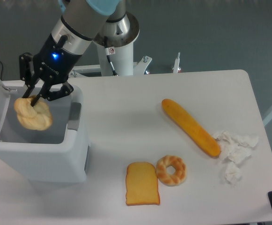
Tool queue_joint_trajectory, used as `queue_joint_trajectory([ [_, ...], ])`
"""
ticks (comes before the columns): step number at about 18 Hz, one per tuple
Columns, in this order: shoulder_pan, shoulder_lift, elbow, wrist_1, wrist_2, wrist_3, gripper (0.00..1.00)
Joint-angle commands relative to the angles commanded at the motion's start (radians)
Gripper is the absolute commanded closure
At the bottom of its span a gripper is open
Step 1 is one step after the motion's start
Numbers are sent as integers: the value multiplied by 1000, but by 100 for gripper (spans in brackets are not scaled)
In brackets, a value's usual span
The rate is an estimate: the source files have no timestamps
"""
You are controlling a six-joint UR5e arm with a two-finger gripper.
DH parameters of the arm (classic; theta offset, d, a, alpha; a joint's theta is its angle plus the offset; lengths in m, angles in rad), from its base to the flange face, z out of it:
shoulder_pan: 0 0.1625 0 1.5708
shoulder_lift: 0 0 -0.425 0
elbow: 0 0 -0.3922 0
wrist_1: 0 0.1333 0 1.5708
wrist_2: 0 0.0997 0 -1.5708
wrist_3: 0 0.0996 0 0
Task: Place the round bread in the trash can
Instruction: 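Open the gripper to drop the roll into the trash can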
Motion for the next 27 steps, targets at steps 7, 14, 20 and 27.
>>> queue_joint_trajectory([
  [7,0,0,0,0,0,0,55],
  [14,0,0,0,0,0,0,55],
  [20,0,0,0,0,0,0,55],
  [27,2,-3,14,32,0,5,55],
])
